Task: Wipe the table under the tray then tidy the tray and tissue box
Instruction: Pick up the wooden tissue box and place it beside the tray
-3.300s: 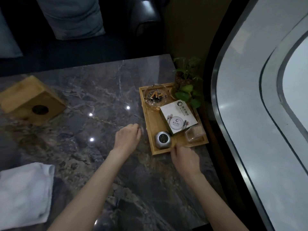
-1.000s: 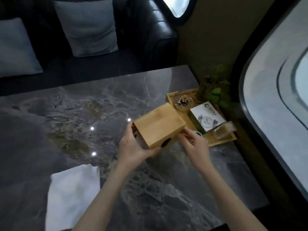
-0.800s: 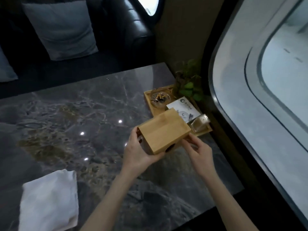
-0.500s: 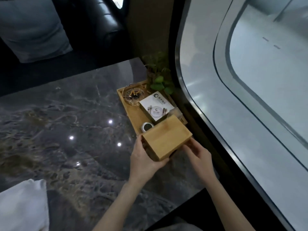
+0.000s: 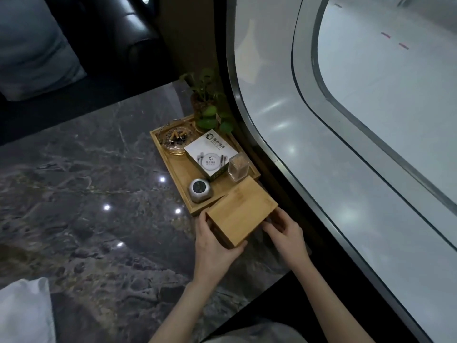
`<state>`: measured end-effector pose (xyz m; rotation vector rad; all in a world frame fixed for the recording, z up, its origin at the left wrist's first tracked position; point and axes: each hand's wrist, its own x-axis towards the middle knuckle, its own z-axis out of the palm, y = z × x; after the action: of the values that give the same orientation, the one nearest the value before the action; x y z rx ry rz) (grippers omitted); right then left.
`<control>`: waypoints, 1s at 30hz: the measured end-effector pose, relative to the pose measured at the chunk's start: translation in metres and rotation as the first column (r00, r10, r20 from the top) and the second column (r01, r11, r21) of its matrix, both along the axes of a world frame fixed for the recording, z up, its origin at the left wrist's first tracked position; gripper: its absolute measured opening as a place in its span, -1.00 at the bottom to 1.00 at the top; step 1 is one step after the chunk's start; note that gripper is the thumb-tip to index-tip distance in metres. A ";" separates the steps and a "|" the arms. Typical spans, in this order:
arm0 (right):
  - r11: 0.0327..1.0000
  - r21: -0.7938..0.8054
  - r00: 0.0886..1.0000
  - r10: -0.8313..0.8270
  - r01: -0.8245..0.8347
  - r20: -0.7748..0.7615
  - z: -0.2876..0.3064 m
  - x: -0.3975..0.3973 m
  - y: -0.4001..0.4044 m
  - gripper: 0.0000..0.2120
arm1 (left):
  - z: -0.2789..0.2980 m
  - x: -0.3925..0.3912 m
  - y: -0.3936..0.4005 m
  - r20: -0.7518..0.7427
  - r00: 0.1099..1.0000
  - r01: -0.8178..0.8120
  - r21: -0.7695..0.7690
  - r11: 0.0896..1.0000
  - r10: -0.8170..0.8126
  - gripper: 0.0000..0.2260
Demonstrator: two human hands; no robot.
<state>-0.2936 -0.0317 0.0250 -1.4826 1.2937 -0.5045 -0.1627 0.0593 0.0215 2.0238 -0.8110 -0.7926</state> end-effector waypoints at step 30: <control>0.960 -0.208 0.906 0.088 -0.188 -0.414 0.023 0.016 -0.016 -0.59 | 0.012 0.033 -0.005 -0.510 0.860 0.049 0.066 0.997 -0.008 -0.10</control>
<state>-0.2772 -0.0473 0.0475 -1.9458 1.4637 -0.2772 -0.1299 0.0539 0.0333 1.7396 -0.5061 -1.3230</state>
